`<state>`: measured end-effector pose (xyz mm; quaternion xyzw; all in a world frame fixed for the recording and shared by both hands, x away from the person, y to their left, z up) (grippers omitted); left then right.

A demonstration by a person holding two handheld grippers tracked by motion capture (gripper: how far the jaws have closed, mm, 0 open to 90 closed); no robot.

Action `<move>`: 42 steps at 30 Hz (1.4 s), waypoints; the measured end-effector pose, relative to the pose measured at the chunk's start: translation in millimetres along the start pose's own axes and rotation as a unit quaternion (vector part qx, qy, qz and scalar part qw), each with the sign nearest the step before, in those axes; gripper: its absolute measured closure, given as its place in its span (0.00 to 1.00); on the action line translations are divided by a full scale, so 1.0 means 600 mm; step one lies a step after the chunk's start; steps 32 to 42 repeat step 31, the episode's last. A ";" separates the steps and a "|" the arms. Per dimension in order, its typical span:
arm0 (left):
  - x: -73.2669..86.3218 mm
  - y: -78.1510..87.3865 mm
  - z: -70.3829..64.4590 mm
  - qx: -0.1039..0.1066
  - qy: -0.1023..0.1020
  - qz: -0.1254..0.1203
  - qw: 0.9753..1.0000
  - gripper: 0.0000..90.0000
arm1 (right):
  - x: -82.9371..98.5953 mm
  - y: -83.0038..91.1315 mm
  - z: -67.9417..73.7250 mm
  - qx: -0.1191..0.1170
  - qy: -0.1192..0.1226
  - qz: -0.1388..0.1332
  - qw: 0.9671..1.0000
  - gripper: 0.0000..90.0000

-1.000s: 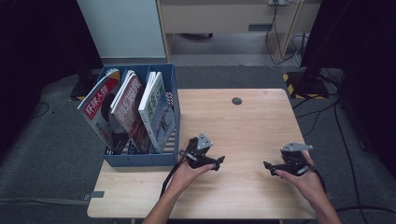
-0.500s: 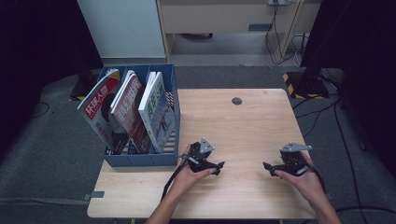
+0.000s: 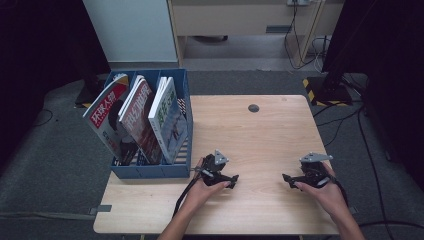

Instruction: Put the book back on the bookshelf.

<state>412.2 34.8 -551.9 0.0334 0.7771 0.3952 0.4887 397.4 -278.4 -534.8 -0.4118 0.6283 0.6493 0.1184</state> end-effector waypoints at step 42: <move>0.005 -0.009 0.002 -0.028 -0.015 0.023 0.999 0.05 | 0.017 -0.040 0.017 0.019 -0.009 -0.012 1.000 0.01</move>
Point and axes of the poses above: each handheld gripper's, and its own axes: y roughly backward along the jaws, x roughly out of its underside, z roughly to its left, the point moved 3 cm from there along -y, roughly forward along the jaws, and after that the axes turned 12 degrees about x, right-handed, at the moved point
